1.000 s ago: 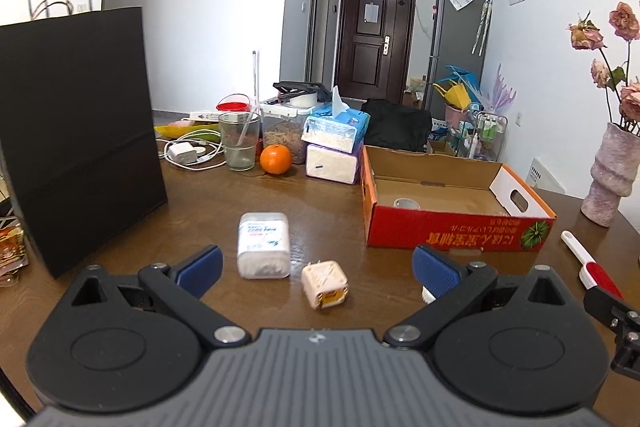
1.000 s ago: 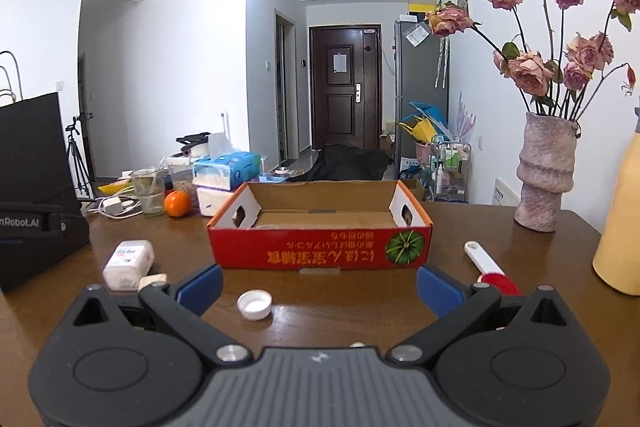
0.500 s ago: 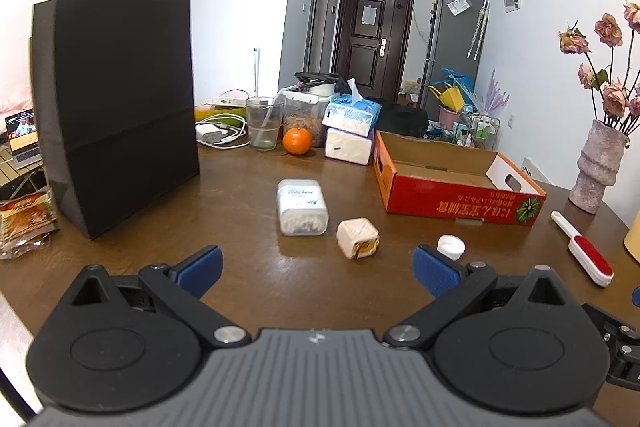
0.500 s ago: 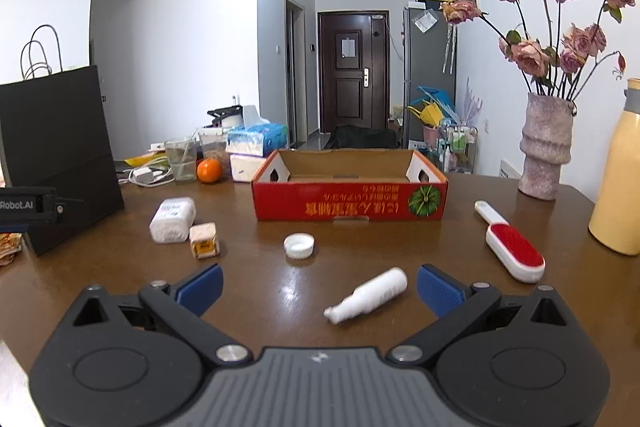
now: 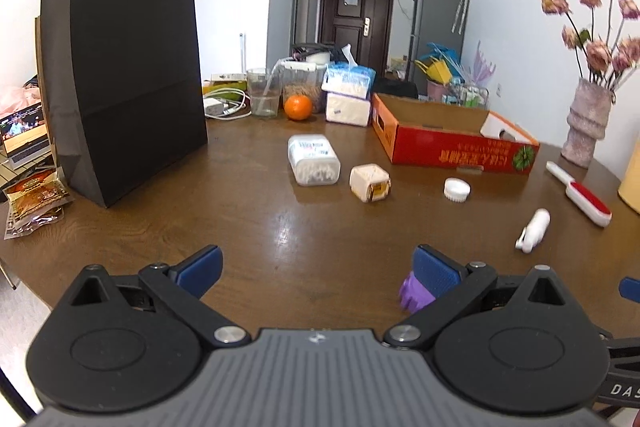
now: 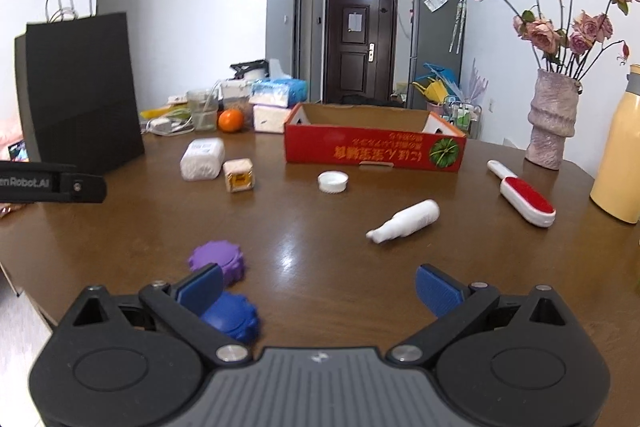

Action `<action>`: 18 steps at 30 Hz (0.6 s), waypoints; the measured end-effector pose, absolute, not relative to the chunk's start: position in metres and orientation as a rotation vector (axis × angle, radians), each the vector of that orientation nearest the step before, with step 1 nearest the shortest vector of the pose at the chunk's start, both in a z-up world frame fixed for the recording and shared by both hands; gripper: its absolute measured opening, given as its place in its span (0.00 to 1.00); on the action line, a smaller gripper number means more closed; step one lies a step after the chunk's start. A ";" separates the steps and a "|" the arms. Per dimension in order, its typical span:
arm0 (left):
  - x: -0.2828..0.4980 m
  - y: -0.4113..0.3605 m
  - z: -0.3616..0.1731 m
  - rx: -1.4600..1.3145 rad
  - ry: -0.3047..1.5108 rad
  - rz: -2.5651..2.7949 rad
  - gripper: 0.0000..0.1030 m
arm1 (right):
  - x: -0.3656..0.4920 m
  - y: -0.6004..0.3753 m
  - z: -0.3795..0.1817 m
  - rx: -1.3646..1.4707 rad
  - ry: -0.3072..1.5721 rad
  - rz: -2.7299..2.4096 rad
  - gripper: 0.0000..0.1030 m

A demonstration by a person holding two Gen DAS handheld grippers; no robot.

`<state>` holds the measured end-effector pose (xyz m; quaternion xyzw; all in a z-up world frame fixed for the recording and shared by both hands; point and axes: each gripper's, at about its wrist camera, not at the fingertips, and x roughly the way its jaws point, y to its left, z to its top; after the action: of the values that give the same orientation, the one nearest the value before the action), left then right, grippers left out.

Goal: Organize rigid objects
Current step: 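Move the right tool to the blue gear cap and close on it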

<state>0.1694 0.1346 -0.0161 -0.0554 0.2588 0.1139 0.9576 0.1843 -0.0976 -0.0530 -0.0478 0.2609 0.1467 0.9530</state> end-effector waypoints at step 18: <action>0.160 0.161 -0.052 -0.115 0.570 0.212 1.00 | 0.187 -0.044 -0.103 -0.133 0.596 0.308 0.97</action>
<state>0.1597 0.1610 -0.0520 -0.0568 0.2805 0.1044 0.9525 0.1872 -0.0436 -0.1030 -0.0654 0.2922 0.1510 0.9421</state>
